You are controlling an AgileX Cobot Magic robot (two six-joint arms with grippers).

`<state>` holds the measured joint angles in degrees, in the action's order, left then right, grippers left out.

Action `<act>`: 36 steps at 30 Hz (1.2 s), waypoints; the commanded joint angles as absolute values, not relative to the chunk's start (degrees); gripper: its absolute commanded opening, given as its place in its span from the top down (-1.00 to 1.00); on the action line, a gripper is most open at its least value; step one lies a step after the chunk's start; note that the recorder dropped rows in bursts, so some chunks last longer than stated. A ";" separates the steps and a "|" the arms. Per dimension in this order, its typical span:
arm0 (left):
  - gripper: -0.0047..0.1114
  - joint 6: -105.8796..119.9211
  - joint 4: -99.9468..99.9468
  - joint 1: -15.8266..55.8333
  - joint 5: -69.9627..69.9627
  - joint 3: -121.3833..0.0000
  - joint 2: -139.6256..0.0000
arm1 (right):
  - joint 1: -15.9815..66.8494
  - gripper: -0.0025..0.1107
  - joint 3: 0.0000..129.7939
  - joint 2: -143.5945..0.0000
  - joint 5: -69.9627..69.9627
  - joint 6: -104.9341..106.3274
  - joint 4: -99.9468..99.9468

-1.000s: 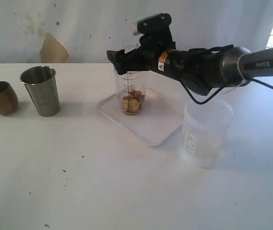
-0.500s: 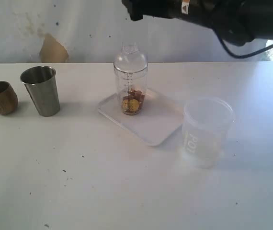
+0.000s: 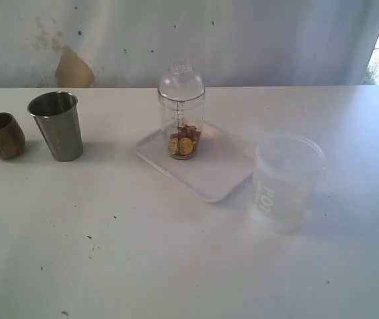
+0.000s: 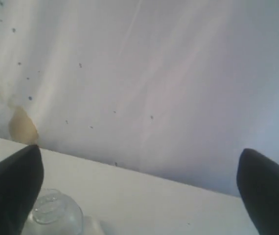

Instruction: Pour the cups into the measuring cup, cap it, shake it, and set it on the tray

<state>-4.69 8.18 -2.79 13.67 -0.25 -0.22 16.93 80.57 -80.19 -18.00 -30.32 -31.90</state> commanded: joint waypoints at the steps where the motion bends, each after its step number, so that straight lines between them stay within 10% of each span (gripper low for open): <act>1: 0.92 -4.85 7.80 -2.67 13.61 0.00 0.00 | 16.57 -0.85 80.50 -73.52 -31.07 -29.98 -31.75; 36: 0.92 -4.85 7.80 -2.67 13.61 0.00 0.00 | 16.57 -0.85 63.24 -13.84 -51.10 -28.45 -22.79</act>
